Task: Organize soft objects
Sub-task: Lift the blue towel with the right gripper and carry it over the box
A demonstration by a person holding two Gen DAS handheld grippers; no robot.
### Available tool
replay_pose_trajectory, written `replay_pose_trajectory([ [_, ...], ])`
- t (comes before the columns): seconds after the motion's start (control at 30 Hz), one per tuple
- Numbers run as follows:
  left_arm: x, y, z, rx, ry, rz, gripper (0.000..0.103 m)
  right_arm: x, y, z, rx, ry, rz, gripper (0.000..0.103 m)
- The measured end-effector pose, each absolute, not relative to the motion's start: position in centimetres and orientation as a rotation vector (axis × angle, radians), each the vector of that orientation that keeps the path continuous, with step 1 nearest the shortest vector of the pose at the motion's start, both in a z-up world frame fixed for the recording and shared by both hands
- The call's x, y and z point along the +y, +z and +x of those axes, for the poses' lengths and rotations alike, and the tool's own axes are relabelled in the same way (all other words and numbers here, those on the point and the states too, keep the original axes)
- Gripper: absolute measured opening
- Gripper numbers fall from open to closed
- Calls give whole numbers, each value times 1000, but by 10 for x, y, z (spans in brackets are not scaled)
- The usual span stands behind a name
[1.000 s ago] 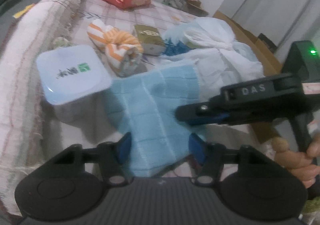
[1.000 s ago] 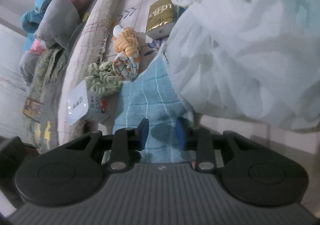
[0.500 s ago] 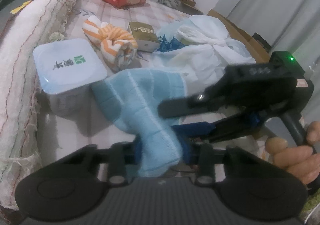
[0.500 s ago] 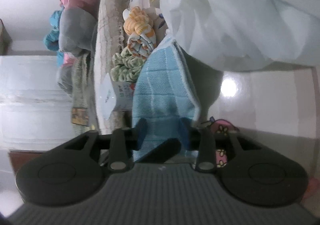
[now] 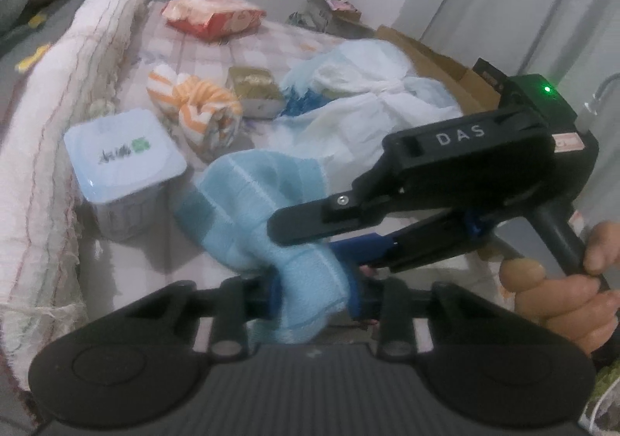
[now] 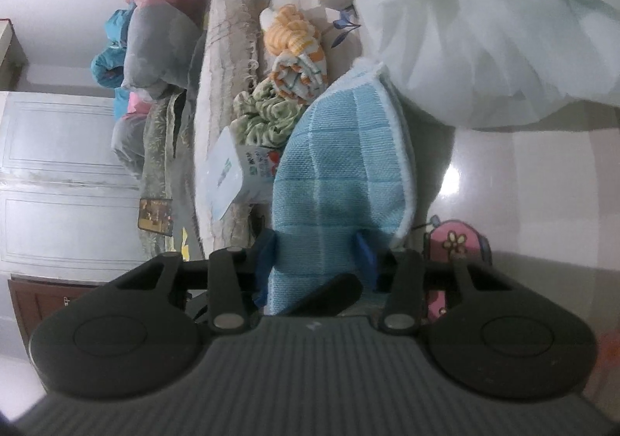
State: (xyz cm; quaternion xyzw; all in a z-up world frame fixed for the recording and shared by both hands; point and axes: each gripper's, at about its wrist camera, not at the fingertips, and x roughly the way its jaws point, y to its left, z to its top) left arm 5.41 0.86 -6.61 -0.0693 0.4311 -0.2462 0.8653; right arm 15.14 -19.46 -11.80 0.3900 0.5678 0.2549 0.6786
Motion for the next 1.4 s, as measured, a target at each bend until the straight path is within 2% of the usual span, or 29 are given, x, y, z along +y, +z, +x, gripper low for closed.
replay_pose_trajectory([
  [0.37,-11,3,26,713,-537,-59,34,-214,-45,121,1050,683,814,33],
  [0.77,-113,58,43,573,-715,75,38,-324,14,100,782,634,892,27],
  [1.07,-237,59,84,573,-877,128,41,-449,18,94,678,451,981,25],
  [1.4,-349,21,158,740,-950,155,41,-563,-20,126,748,256,1065,25],
])
